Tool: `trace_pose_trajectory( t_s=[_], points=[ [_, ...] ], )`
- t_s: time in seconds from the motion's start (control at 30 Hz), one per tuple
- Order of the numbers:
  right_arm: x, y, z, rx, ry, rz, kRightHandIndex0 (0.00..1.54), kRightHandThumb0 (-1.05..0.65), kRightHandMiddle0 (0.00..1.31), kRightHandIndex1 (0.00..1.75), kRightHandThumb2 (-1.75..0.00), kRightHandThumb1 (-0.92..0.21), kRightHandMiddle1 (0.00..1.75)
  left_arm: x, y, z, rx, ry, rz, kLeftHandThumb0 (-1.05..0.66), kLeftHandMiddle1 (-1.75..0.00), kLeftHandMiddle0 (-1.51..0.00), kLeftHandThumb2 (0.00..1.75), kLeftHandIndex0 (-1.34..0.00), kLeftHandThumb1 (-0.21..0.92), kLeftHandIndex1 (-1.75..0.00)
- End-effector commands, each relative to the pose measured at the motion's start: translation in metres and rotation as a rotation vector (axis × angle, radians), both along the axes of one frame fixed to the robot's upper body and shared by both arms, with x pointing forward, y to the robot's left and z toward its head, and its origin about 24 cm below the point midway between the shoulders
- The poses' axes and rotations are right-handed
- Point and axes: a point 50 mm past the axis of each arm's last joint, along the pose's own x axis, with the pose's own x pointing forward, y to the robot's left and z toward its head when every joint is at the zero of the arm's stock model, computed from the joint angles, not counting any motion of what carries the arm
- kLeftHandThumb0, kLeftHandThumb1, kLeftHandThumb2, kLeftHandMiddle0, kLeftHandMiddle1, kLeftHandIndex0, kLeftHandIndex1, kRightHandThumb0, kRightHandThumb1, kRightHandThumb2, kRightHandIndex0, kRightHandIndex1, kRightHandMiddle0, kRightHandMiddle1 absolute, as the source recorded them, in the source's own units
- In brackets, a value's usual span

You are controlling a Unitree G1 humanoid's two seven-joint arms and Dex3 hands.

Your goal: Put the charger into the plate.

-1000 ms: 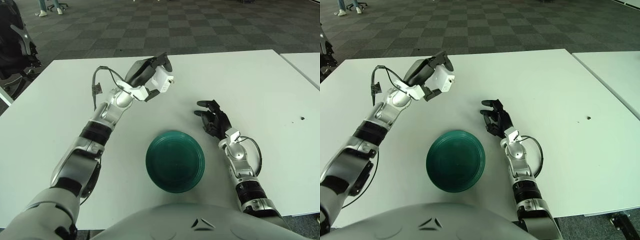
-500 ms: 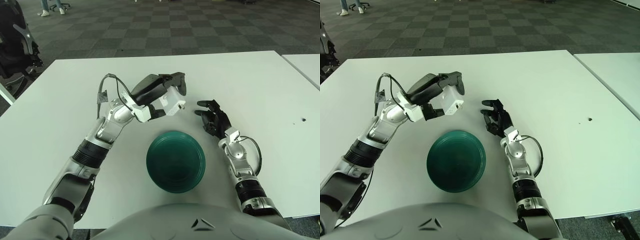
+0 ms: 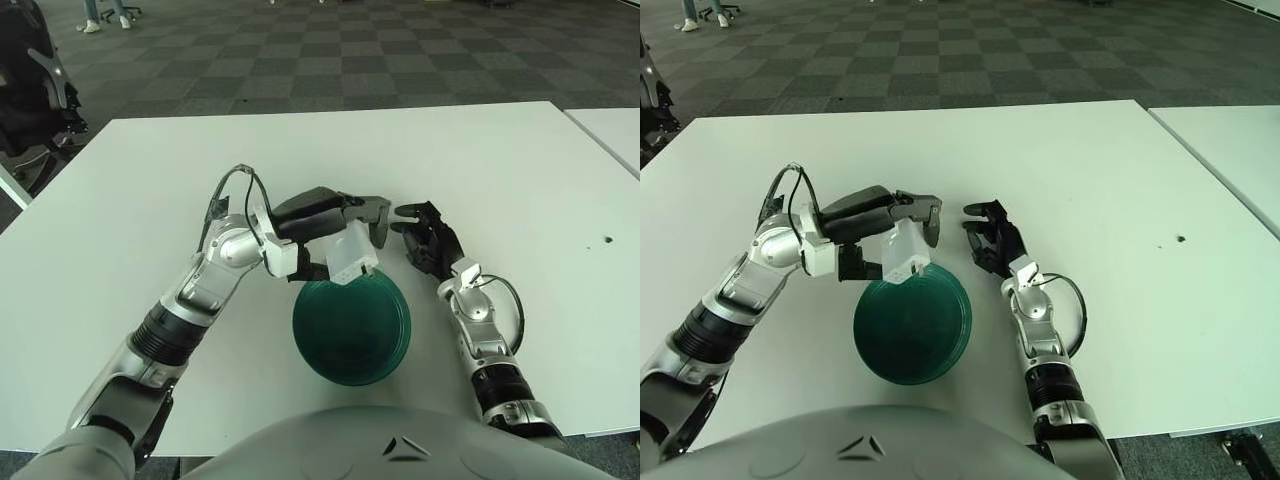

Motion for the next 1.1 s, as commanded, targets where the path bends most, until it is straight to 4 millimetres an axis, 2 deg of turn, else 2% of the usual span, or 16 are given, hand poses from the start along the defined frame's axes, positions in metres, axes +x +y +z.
trace_pose_trajectory(
  t_s=[0.0,0.07,0.2,0.5,0.67,0.83,0.97,1.07],
  points=[
    [-0.012,0.000,-0.017,-0.008,0.096,-0.016,0.35,-0.38,0.18,1.02,-0.52,-0.92,1.63,0.002,0.000,-0.009,0.069,0.013,-0.028,-0.01,-1.74,-0.61,1.31,-0.56,0.27,-1.56],
    [-0.012,0.000,-0.016,-0.014,0.098,-0.016,0.36,-0.36,0.18,1.04,-0.52,-0.92,1.70,0.002,-0.002,-0.011,0.081,0.004,-0.046,-0.01,-1.74,-0.60,1.28,-0.57,0.29,-1.52],
    [-0.011,0.002,-0.018,-0.018,0.116,-0.014,0.37,-0.35,0.19,1.05,-0.52,-0.92,1.73,0.003,-0.005,-0.015,0.099,-0.009,-0.073,-0.01,-1.75,-0.58,1.25,-0.59,0.31,-1.49],
    [-0.009,0.001,-0.022,-0.014,0.160,-0.004,0.36,-0.35,0.18,0.93,-0.52,-0.92,1.75,0.007,-0.008,-0.024,0.182,0.016,-0.093,-0.01,-1.75,-0.59,1.26,-0.59,0.30,-1.49],
    [-0.009,0.001,-0.023,-0.015,0.175,-0.001,0.36,-0.35,0.19,0.91,-0.52,-0.92,1.75,0.008,-0.009,-0.036,0.221,0.032,-0.095,-0.01,-1.75,-0.56,1.19,-0.57,0.35,-1.45],
    [-0.008,0.001,-0.024,-0.008,0.176,-0.014,0.35,-0.35,0.19,0.90,-0.52,-0.92,1.75,0.008,-0.010,-0.039,0.201,0.056,-0.081,-0.01,-1.75,-0.54,1.14,-0.54,0.39,-1.45],
    [-0.008,0.001,-0.025,-0.014,0.180,-0.015,0.35,-0.35,0.19,0.90,-0.52,-0.92,1.75,0.008,-0.010,-0.040,0.191,0.069,-0.076,-0.01,-1.75,-0.46,1.12,-0.44,0.45,-1.60],
    [-0.008,0.000,-0.025,-0.021,0.181,-0.010,0.34,-0.35,0.19,0.89,-0.52,-0.92,1.75,0.008,-0.011,-0.042,0.188,0.087,-0.082,-0.01,-1.68,-0.42,1.07,-0.39,0.50,-1.70]
  ],
)
